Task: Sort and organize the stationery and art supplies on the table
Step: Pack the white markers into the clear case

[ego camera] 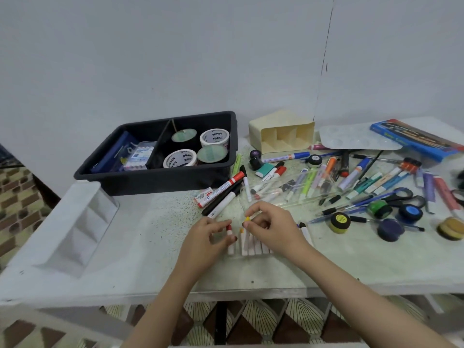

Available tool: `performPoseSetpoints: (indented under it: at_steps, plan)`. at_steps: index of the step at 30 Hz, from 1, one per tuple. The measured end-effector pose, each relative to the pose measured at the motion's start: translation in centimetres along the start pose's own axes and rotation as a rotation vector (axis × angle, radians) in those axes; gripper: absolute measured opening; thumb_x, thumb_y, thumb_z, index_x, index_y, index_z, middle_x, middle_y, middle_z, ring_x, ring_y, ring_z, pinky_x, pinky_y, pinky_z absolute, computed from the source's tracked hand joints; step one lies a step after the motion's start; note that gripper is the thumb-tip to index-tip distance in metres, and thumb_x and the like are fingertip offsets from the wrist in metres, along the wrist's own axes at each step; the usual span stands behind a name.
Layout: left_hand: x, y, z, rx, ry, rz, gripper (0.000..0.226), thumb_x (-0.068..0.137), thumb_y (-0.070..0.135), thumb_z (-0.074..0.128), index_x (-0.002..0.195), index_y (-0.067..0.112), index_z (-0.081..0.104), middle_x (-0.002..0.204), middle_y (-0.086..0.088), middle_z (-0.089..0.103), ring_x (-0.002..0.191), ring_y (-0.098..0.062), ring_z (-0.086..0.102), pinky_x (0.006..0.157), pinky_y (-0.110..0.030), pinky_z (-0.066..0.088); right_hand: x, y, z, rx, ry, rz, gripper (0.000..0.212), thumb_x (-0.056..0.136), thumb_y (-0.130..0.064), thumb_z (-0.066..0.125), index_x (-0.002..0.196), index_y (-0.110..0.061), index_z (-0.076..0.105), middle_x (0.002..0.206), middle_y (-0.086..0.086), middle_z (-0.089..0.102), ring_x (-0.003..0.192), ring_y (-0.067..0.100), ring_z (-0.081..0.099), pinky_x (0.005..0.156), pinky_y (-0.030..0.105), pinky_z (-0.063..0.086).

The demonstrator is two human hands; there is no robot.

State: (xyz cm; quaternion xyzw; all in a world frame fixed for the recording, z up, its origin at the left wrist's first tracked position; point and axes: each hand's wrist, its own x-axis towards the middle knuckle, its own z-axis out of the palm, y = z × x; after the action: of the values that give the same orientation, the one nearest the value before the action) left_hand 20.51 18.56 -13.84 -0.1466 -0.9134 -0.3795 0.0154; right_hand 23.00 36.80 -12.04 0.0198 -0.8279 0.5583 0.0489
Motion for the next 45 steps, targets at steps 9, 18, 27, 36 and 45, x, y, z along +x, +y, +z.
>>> performPoseSetpoints:
  at_steps: [9, 18, 27, 36, 45]
  plan:
    - [0.1, -1.0, -0.1, 0.061, -0.069, 0.092, 0.037, 0.086, 0.038, 0.064, 0.122, 0.032, 0.061, 0.091, 0.013, 0.047, 0.087, -0.002, 0.046, 0.068, -0.016, 0.038, 0.7, 0.1, 1.7, -0.185, -0.019, 0.020, 0.012, 0.084, -0.024, 0.067, 0.083, -0.028, 0.056, 0.064, -0.002, 0.063, 0.055, 0.006, 0.052, 0.060, 0.032, 0.048]
    - [-0.2, -1.4, -0.1, -0.003, -0.029, 0.120, 0.028, 0.083, 0.033, 0.069, 0.111, 0.030, 0.070, 0.092, 0.014, 0.049, 0.091, 0.001, 0.048, 0.073, -0.016, 0.042, 0.6, 0.8, 1.9, -0.081, 0.014, 0.034, 0.010, 0.084, -0.018, 0.069, 0.084, -0.021, 0.059, 0.060, 0.002, 0.062, 0.052, 0.006, 0.051, 0.054, 0.020, 0.042]
    - [0.0, -1.7, -1.2, -0.038, -0.220, 0.124, 0.060, 0.063, 0.058, 0.067, 0.117, 0.031, 0.065, 0.103, 0.017, 0.050, 0.097, 0.006, 0.047, 0.079, -0.008, 0.037, 0.5, 0.6, 1.8, -0.015, 0.019, 0.050, 0.010, 0.084, -0.013, 0.068, 0.083, -0.018, 0.059, 0.057, -0.003, 0.061, 0.049, 0.002, 0.051, 0.048, 0.014, 0.041]
    - [0.8, -0.4, -1.7, -0.055, -0.277, -0.031, 0.042, 0.066, 0.027, 0.084, 0.099, 0.040, 0.061, 0.105, 0.009, 0.049, 0.088, -0.002, 0.047, 0.074, -0.019, 0.040, 0.4, 0.5, 1.7, 0.012, 0.035, 0.053, 0.013, 0.083, -0.013, 0.069, 0.080, -0.020, 0.060, 0.050, -0.007, 0.059, 0.045, 0.000, 0.048, 0.047, 0.014, 0.039]
    - [0.7, -0.1, -2.2, -0.106, -0.307, -0.027, 0.034, 0.076, 0.024, 0.076, 0.109, 0.028, 0.069, 0.089, 0.022, 0.044, 0.074, 0.009, 0.045, 0.068, -0.013, 0.034, 0.3, 0.4, 1.8, 0.000, 0.021, 0.041, 0.011, 0.083, -0.013, 0.070, 0.081, -0.019, 0.061, 0.053, -0.005, 0.061, 0.048, 0.003, 0.053, 0.049, 0.014, 0.042]
